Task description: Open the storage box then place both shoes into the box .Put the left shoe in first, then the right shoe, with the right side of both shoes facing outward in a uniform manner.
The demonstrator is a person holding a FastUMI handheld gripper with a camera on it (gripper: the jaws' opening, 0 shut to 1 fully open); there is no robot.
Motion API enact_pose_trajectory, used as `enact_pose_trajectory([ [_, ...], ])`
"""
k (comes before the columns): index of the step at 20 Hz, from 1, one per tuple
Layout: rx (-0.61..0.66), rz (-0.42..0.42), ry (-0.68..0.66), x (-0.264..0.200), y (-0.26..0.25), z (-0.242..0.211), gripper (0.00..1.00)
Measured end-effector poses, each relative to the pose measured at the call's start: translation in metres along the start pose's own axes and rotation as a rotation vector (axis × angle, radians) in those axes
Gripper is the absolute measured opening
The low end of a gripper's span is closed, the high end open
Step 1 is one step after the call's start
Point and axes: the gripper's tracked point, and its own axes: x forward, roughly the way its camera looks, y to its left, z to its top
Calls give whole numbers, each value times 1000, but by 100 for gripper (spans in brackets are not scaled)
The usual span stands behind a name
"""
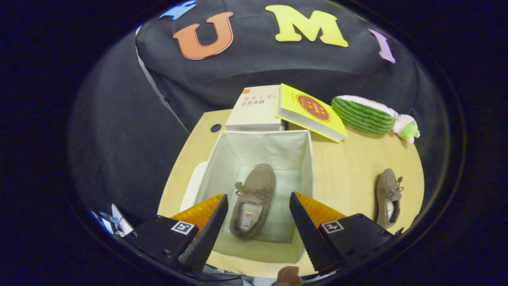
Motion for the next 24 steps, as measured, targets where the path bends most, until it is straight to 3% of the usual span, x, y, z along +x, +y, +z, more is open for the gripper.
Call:
enact_pose_trajectory([
  [5, -32, -60, -1, -24, -60, -3, 100],
  [17, 34, -332, 83, -45, -284, -57, 100],
  [24, 83, -354, 195, -16, -356, -103, 100],
])
